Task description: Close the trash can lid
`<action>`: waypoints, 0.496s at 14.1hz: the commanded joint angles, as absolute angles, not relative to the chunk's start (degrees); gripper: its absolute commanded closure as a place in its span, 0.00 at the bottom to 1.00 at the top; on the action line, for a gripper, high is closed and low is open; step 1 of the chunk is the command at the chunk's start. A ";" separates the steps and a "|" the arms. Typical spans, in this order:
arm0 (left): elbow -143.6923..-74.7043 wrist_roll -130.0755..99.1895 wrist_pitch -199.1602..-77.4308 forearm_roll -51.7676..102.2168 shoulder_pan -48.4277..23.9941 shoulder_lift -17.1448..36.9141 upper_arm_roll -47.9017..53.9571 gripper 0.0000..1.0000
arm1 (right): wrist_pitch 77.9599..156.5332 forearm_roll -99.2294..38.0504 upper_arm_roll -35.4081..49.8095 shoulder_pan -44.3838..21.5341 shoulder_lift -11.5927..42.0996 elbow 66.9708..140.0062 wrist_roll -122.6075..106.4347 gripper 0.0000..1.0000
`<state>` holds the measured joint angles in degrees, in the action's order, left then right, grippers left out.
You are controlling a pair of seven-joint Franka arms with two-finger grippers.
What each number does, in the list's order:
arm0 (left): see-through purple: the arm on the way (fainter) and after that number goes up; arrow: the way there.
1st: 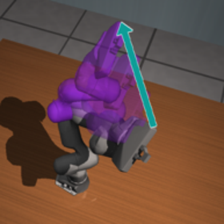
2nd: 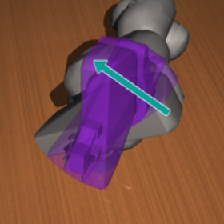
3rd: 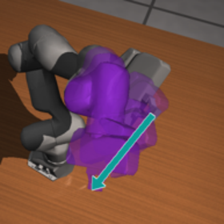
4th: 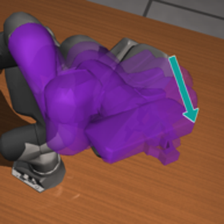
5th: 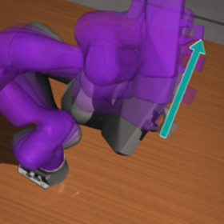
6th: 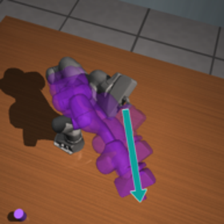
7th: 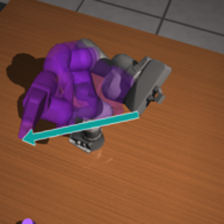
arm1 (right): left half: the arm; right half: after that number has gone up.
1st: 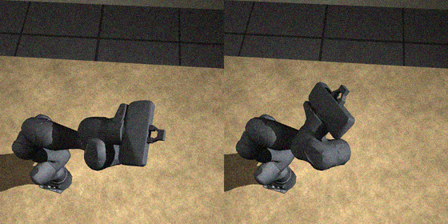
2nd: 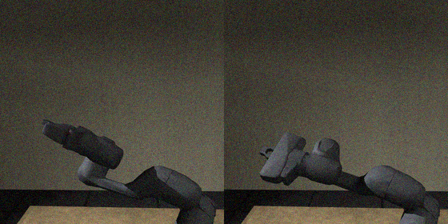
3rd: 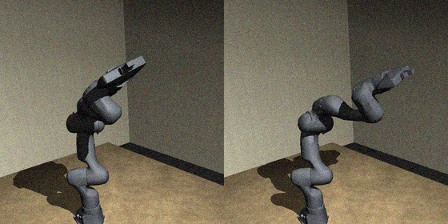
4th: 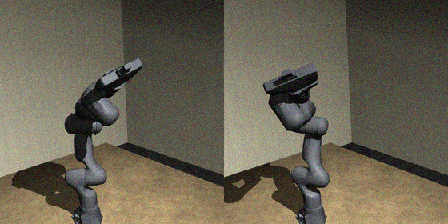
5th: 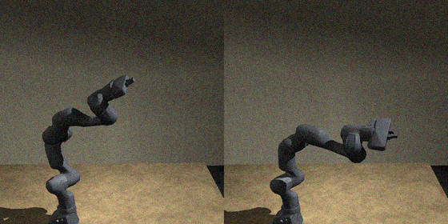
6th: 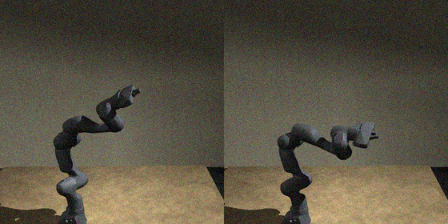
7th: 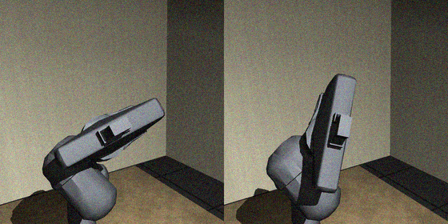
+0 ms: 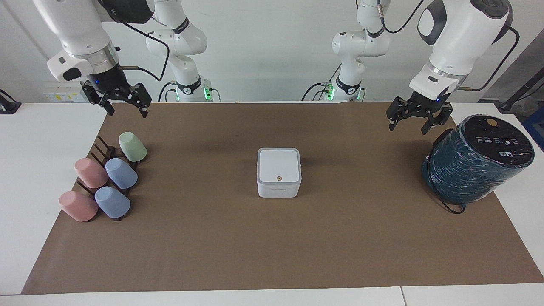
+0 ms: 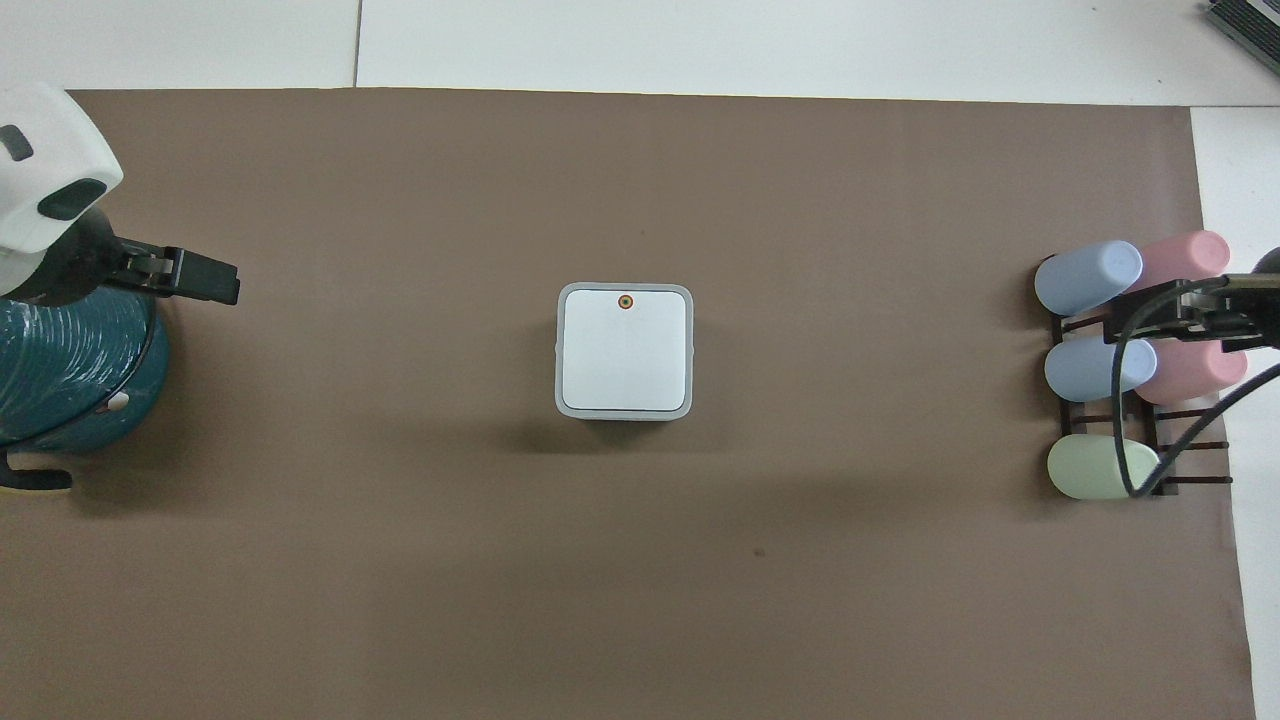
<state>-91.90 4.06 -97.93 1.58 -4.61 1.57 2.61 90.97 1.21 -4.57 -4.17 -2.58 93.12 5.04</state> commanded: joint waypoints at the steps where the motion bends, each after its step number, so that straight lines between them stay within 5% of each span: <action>1: -93.25 2.73 -98.96 2.37 -4.66 0.79 2.81 0.00 | 90.53 0.79 -4.57 -4.04 -3.78 94.22 3.78 0.00; 7: -93.16 2.73 -98.96 2.20 -4.39 0.79 2.81 0.00 | 90.53 0.79 -4.57 -4.04 -3.87 94.22 3.78 0.00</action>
